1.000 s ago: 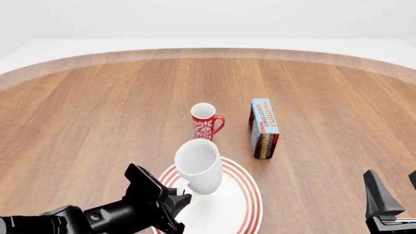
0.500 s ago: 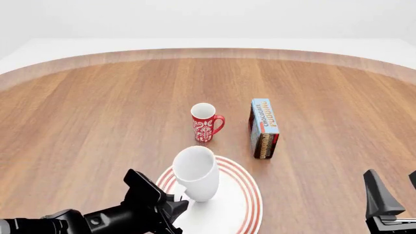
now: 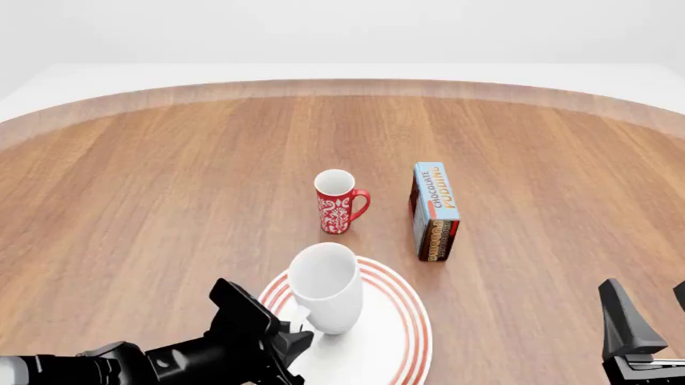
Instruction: Pick up the white mug and put it on the plate, and put the chocolate pudding to the right of the plate.
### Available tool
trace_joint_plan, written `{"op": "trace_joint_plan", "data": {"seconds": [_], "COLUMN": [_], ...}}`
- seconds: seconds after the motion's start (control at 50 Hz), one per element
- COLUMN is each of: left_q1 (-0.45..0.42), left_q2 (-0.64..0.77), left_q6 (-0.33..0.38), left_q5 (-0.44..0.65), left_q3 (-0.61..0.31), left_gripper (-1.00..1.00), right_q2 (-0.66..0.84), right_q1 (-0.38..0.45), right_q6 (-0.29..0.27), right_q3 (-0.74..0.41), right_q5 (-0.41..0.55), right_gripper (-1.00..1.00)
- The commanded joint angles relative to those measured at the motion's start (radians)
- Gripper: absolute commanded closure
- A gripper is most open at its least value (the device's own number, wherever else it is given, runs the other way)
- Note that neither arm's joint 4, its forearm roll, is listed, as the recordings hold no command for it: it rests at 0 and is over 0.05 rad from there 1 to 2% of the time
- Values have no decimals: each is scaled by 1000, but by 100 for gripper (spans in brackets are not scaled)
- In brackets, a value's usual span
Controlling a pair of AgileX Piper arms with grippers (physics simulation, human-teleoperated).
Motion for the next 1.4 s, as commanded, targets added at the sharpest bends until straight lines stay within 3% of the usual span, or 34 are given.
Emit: {"op": "trace_joint_plan", "data": {"seconds": [0.02, 0.5, 0.52, 1.06, 1.4], "left_q1": [-2, -8, -8, 7, 6], "left_q2": [11, 39, 40, 16, -53], "left_q6": [-1, -22, -23, -13, 18], "left_q5": [-2, -31, -33, -17, 49], "left_q3": [-6, 6, 7, 10, -16], "left_gripper": [100, 100, -100, -100, -100], "right_q2": [0, 0, 0, 0, 0], "right_q1": [0, -1, -1, -1, -1], "right_q6": [1, 1, 1, 2, 1], "right_q3": [0, 0, 0, 0, 0], "right_q5": [0, 1, 1, 1, 1], "right_gripper": [-100, -100, -100, -100, -100]}}
